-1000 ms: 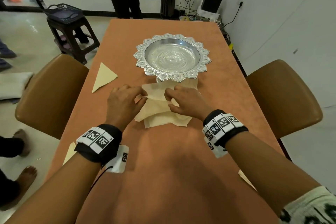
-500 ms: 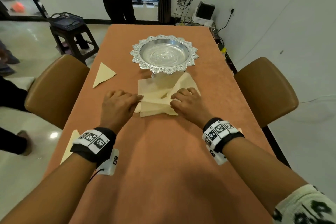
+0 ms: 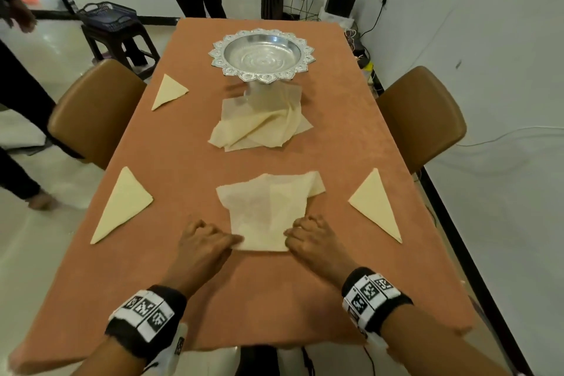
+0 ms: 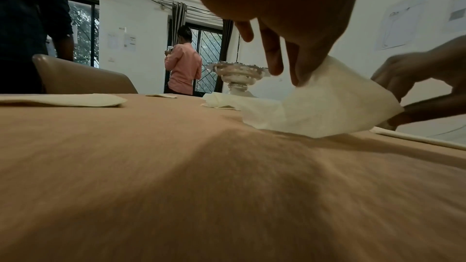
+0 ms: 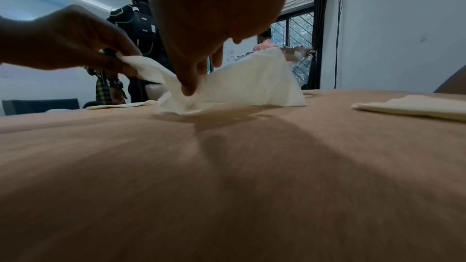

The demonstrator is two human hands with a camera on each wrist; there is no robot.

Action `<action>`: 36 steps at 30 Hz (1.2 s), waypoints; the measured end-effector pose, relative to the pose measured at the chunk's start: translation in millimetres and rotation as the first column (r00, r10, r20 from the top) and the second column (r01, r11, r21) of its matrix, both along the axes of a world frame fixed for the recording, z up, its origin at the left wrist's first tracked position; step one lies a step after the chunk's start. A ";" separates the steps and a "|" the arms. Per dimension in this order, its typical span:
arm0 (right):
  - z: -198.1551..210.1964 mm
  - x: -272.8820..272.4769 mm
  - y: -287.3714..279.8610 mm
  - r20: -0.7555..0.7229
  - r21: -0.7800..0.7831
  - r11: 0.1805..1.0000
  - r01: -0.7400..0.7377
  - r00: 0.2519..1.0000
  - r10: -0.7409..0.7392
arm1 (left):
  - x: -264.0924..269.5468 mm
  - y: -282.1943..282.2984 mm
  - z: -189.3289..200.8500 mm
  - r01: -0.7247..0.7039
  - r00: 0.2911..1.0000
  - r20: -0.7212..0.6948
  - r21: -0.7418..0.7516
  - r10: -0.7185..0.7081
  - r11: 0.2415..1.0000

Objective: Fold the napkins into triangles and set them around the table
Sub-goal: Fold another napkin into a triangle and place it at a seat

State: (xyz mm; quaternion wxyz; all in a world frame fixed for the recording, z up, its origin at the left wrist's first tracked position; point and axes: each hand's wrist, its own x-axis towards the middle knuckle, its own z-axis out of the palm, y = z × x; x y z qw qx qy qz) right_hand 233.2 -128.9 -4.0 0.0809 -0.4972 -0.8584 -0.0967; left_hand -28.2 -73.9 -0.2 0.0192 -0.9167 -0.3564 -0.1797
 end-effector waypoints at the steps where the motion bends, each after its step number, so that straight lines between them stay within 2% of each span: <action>1: -5.2 -1.4 -12.2 -0.005 -0.049 0.999 -0.018 1.000 0.018 | -3.8 -11.1 -1.3 0.034 0.999 -0.015 -0.052 -0.035 0.998; 4: -14.7 -4.2 -47.6 -0.035 -0.179 0.979 -0.096 0.995 0.091 | -22.6 -39.4 -6.5 0.096 0.989 -0.084 -0.275 -0.123 0.957; 7: -5.1 -5.4 -69.1 -0.237 -0.098 0.993 -0.061 0.971 0.036 | -38.1 -56.0 3.1 0.063 0.985 -0.118 -0.448 -0.129 0.892; 9: 7.6 -2.7 -65.0 -0.389 0.007 0.999 0.046 0.920 -0.040 | -38.1 -57.9 17.1 0.023 1.000 0.000 -0.518 -0.027 0.855; 11: 17.8 1.9 -50.1 -0.478 0.041 0.986 0.161 0.870 -0.122 | -27.6 -51.2 27.0 -0.074 0.985 0.095 -0.514 0.142 0.854; 13: 24.1 4.8 -30.8 -0.472 0.033 0.961 0.276 0.851 -0.228 | -11.9 -35.6 24.2 -0.192 0.961 0.084 -0.478 0.262 0.857; 14: 25.8 5.6 -20.7 -0.424 0.001 0.945 0.327 0.856 -0.296 | -2.7 -26.4 18.7 -0.221 0.960 0.050 -0.467 0.275 0.856; 16: 29.2 9.0 -1.5 -0.231 -0.222 0.903 0.368 0.880 -0.415 | 15.9 -11.1 9.8 -0.233 0.972 -0.094 -0.472 0.214 0.850; 18: 35.7 14.6 10.8 -0.010 -0.520 0.775 0.358 0.905 -0.425 | 32.3 -6.2 4.3 -0.255 0.940 -0.326 -0.468 0.103 0.846; 20: 42.0 20.5 9.5 0.117 -0.668 0.663 0.339 0.927 -0.356 | 40.1 -11.3 -1.2 -0.292 0.874 -0.486 -0.482 0.025 0.826; 22: 46.9 24.2 -6.2 0.211 -0.790 0.515 0.332 0.937 -0.280 | 37.4 -29.9 -4.1 -0.310 0.836 -0.548 -0.514 -0.027 0.800; 24: 48.1 28.1 -29.5 0.182 -0.887 0.369 0.279 0.944 -0.276 | 26.5 -54.4 -5.3 -0.308 0.826 -0.560 -0.547 -0.068 0.778; 26: 51.9 33.8 -48.4 0.042 -0.937 0.306 0.167 0.925 -0.378 | 12.3 -73.7 -2.7 -0.302 0.821 -0.559 -0.592 -0.112 0.747; 28: 58.9 37.7 -56.0 -0.049 -0.941 0.319 0.111 0.890 -0.453 | 0.2 -81.3 5.7 -0.297 0.814 -0.565 -0.604 -0.135 0.739; 30: 63.0 40.2 -51.5 -0.088 -0.888 0.430 0.162 0.858 -0.506 | -0.6 -73.0 18.6 -0.300 0.861 -0.506 -0.578 -0.045 0.759; 33: 58.2 38.1 -27.2 -0.134 -0.729 0.600 0.330 0.791 -0.597 | 17.3 -38.2 31.1 -0.263 0.953 -0.265 -0.480 0.148 0.837; 34: 52.3 36.1 -17.1 -0.154 -0.671 0.641 0.372 0.777 -0.611 | 25.7 -25.9 28.8 -0.256 0.962 -0.204 -0.454 0.180 0.854; 36: 36.2 31.7 2.8 -0.185 -0.582 0.700 0.413 0.771 -0.609 | 41.7 -4.2 17.2 -0.298 0.951 -0.217 -0.434 0.222 0.850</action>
